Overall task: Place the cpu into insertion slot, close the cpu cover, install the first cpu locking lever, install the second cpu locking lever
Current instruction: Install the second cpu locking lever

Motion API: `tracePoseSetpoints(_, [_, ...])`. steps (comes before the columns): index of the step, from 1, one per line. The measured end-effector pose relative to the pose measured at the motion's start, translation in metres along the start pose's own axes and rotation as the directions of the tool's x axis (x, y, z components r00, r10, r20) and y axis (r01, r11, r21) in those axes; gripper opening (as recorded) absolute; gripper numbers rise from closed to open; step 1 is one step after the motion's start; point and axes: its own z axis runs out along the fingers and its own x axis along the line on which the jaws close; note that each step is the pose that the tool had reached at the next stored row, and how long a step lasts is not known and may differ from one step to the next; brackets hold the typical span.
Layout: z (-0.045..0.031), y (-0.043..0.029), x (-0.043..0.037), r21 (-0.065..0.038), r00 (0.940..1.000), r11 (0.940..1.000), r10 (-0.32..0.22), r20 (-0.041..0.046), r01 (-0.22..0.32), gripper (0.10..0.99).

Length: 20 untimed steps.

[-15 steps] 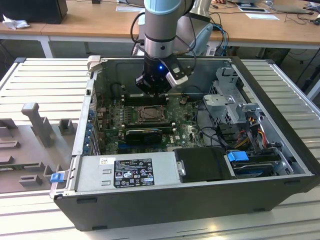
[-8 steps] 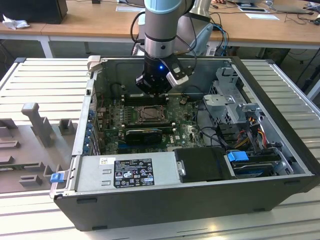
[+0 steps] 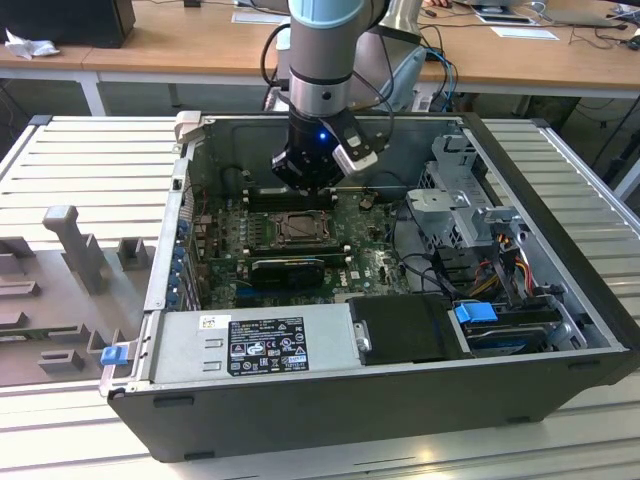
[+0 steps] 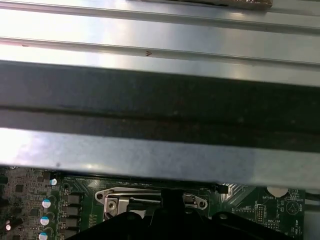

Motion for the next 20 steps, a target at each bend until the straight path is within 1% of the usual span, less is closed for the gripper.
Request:
tracePoseSetpoints(7, [-0.0002,-0.0029,0.0002,0.0,1.0,1.0,0.0,0.0,0.0,0.106])
tracePoseSetpoints(9, [-0.0003,-0.0053,0.0004,0.0,1.0,1.0,0.0,0.0,0.0,0.106])
tracePoseSetpoints(11, [-0.0005,-0.0062,0.0005,0.0,1.0,1.0,0.0,0.0,0.0,0.106])
tracePoseSetpoints(13, [-0.0047,-0.0061,0.0004,0.0,1.0,1.0,0.0,0.0,0.0,0.106])
tracePoseSetpoints(14, [-0.0054,-0.0063,0.0003,0.0,1.0,1.0,0.0,0.0001,0.0,0.106])
tracePoseSetpoints(16, [-0.0056,-0.0089,0.0006,0.0,1.0,1.0,0.0,0.0001,0.0,0.106])
tracePoseSetpoints(20, [-0.0056,-0.011,0.0008,0.0,1.0,1.0,0.001,0.0002,-0.001,0.106])
